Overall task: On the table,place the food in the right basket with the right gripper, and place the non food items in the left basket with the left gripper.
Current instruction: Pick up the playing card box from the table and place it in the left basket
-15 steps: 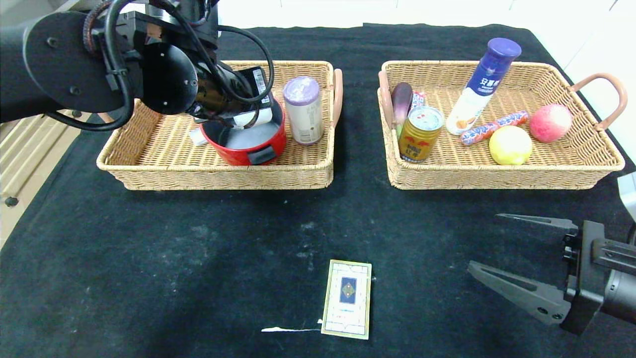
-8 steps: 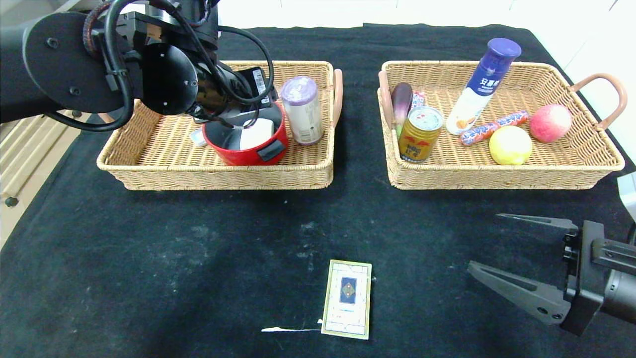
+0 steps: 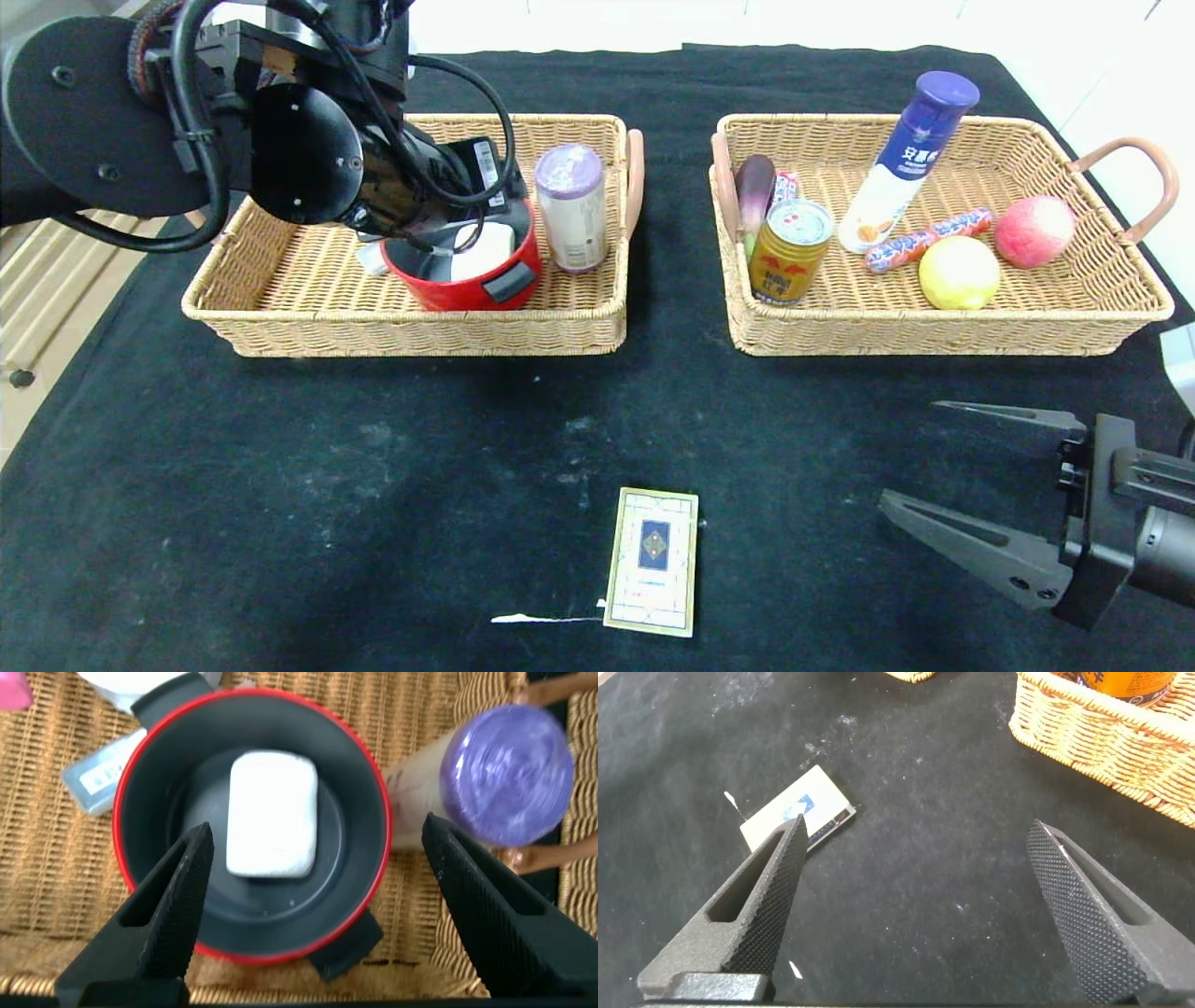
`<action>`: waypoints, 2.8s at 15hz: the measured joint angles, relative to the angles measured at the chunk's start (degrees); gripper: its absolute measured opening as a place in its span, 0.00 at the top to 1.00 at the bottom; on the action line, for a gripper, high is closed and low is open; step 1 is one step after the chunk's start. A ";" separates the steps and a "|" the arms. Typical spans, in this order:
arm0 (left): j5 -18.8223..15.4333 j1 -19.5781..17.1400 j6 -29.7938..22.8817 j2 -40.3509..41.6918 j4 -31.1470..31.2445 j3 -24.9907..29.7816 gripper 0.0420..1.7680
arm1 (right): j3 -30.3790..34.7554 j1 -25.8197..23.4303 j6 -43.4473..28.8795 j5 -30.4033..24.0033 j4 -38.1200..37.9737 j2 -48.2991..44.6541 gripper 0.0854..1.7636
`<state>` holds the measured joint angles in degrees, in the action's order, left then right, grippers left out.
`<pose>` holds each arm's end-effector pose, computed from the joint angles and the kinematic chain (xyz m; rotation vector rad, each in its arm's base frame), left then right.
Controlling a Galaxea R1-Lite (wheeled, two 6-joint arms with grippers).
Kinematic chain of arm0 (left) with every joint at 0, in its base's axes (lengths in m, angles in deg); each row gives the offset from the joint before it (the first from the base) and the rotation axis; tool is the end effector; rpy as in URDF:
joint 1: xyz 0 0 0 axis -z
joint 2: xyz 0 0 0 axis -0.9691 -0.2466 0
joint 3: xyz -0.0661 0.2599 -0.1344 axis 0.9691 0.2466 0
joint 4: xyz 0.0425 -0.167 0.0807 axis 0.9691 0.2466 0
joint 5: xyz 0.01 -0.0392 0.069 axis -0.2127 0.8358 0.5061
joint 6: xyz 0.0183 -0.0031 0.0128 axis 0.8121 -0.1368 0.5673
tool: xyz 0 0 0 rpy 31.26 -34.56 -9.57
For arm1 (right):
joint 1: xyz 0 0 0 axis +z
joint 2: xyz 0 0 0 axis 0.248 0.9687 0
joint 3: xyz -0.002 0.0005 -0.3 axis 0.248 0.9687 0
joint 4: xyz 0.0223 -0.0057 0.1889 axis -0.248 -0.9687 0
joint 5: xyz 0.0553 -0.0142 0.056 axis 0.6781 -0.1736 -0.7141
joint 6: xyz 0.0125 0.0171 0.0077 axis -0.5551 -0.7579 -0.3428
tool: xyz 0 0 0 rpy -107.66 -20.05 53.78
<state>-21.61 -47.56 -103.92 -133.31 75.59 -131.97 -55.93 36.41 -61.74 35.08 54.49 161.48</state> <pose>0.3186 -0.1588 0.3342 -0.2164 0.2665 0.0324 0.1651 0.0774 0.2007 -0.0850 0.0799 0.8355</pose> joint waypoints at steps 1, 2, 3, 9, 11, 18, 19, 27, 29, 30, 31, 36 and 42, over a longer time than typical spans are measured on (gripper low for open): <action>0.82 0.87 -0.04 0.60 2.51 0.96 0.08 | 0.00 0.00 0.00 0.00 -0.02 0.00 0.03; 1.38 2.02 -0.28 1.10 4.11 1.55 0.07 | 0.02 0.02 0.02 0.00 0.00 0.00 0.03; 1.55 3.36 -0.37 1.68 4.80 1.99 0.07 | 0.06 0.05 0.02 0.00 -0.02 0.02 0.03; 2.80 11.95 -1.55 3.72 11.00 4.11 0.05 | 0.17 0.10 0.02 0.00 0.00 0.13 0.03; 2.82 14.40 -2.02 3.91 11.67 6.56 0.04 | 0.17 0.10 0.00 0.00 0.00 0.11 0.03; 1.90 21.78 -4.94 2.84 14.37 13.15 0.04 | 0.17 0.07 0.00 0.02 0.00 0.20 0.03; 1.93 22.99 -6.13 2.28 15.69 13.46 0.04 | 0.17 0.10 0.00 0.02 0.00 0.22 0.03; 1.84 28.43 -7.80 -1.35 16.98 13.02 0.03 | -0.17 -0.23 -0.06 0.02 0.06 -0.11 0.03; 1.88 29.15 -8.14 -2.13 18.99 13.04 0.03 | -0.24 -0.34 -0.20 0.02 0.06 -0.39 0.03; 1.88 29.31 -9.35 -2.55 20.35 13.07 0.03 | -0.27 -0.37 -0.22 0.02 0.06 -0.50 0.03; 1.82 29.42 -10.57 -2.93 20.98 13.02 0.03 | -0.27 -0.41 -0.22 0.02 0.06 -0.61 0.03; 0.83 30.68 -11.92 -3.75 22.44 13.09 0.03 | -0.35 -0.54 -0.23 0.02 0.06 -1.08 0.03; 0.27 31.38 -14.42 -5.05 23.21 13.86 0.03 | -0.44 -0.54 -0.28 0.00 0.06 -1.55 0.03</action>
<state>-21.34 -16.18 -118.34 -138.36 98.81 -118.11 -56.37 35.88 -62.02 35.08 54.55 159.94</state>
